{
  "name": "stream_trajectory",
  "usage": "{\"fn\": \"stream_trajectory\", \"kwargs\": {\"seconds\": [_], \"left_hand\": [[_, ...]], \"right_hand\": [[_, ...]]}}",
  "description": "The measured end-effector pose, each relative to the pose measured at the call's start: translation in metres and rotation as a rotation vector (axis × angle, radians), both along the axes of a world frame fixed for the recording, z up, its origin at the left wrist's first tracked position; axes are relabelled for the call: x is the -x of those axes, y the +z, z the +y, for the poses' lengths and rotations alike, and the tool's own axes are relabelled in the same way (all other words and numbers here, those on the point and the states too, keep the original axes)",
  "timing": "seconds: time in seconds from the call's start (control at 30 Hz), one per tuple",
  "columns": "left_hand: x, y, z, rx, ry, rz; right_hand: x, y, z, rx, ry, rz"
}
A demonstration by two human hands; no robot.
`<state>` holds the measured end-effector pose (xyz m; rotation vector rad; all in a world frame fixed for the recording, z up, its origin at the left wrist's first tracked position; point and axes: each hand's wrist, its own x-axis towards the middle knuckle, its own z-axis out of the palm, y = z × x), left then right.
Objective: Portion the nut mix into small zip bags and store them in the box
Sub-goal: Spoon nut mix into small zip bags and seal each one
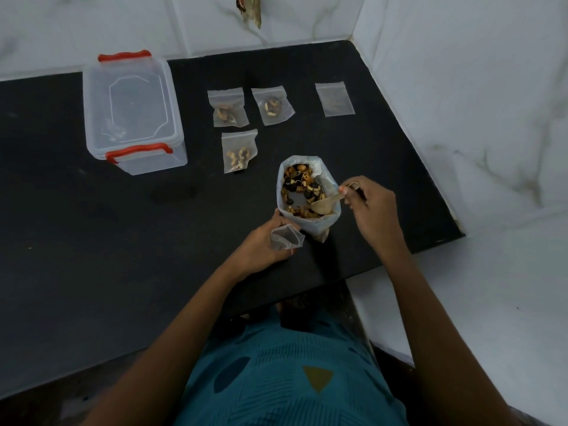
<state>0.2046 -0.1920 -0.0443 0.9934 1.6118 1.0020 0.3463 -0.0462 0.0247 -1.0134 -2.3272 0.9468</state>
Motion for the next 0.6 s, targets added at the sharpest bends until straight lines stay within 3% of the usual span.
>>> {"fn": "stream_trajectory", "kwargs": {"seconds": [0.23, 0.37, 0.47, 0.6], "left_hand": [[-0.001, 0.007, 0.000, 0.004, -0.006, -0.027], [0.000, 0.007, 0.000, 0.004, -0.005, -0.023], [0.001, 0.006, 0.000, 0.007, 0.004, -0.045], [0.002, 0.007, 0.001, 0.001, 0.003, -0.058]], "right_hand": [[-0.001, 0.002, 0.013, 0.034, 0.273, -0.133], [0.000, -0.013, -0.001, 0.054, 0.043, -0.004], [0.002, -0.018, -0.007, 0.180, -0.185, 0.049], [0.004, -0.023, -0.006, 0.316, -0.323, 0.129]]}}
